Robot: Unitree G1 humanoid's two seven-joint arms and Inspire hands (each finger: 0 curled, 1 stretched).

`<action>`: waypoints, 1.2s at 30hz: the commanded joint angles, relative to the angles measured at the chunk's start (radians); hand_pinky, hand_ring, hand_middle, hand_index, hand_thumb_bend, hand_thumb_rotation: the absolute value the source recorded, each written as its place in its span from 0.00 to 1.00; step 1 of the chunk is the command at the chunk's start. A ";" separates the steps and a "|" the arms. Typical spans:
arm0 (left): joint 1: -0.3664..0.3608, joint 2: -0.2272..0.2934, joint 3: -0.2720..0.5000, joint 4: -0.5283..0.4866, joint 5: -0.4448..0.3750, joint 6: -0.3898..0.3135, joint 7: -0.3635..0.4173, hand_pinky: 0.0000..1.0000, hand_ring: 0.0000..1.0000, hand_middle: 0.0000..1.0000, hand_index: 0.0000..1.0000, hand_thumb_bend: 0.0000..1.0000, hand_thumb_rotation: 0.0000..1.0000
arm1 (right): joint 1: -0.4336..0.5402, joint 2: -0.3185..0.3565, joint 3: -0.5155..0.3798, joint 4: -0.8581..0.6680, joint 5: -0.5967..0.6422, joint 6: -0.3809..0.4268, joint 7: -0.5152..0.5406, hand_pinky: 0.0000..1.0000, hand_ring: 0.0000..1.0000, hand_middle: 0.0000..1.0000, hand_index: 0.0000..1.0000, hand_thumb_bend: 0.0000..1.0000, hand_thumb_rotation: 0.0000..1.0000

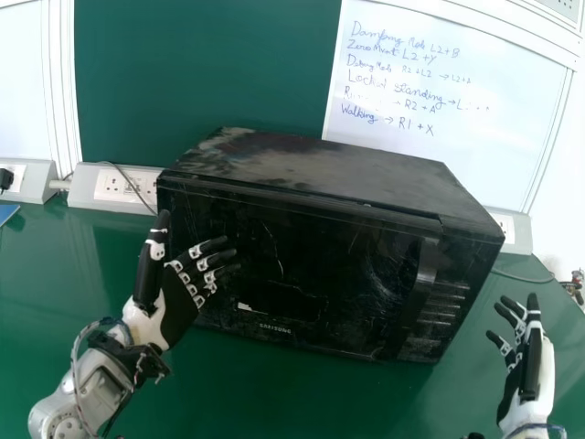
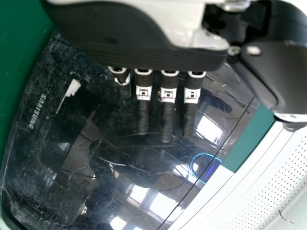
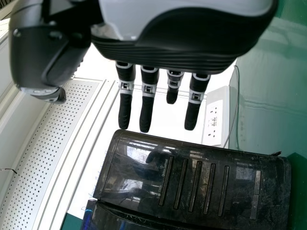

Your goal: Put biscuit inside oven

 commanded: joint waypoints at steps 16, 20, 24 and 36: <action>-0.020 -0.007 0.030 0.001 0.029 0.023 -0.019 0.78 0.77 0.75 0.76 0.63 0.21 | -0.001 -0.001 0.001 0.001 0.007 -0.015 0.015 0.74 0.76 0.77 0.73 0.71 0.20; -0.020 -0.008 0.039 -0.002 0.026 0.034 -0.020 0.78 0.77 0.74 0.71 0.64 0.21 | -0.001 0.001 0.001 0.001 0.005 -0.016 0.015 0.74 0.76 0.77 0.73 0.72 0.21; -0.020 -0.014 0.051 -0.010 0.013 0.040 -0.019 0.80 0.78 0.75 0.73 0.63 0.20 | 0.004 0.006 0.010 -0.005 0.006 -0.016 0.017 0.74 0.76 0.77 0.74 0.70 0.20; 0.129 0.062 0.258 -0.206 -0.135 0.054 -0.005 0.77 0.72 0.72 0.75 0.57 0.27 | 0.010 0.014 0.042 -0.024 0.009 -0.004 0.012 0.77 0.79 0.79 0.75 0.69 0.21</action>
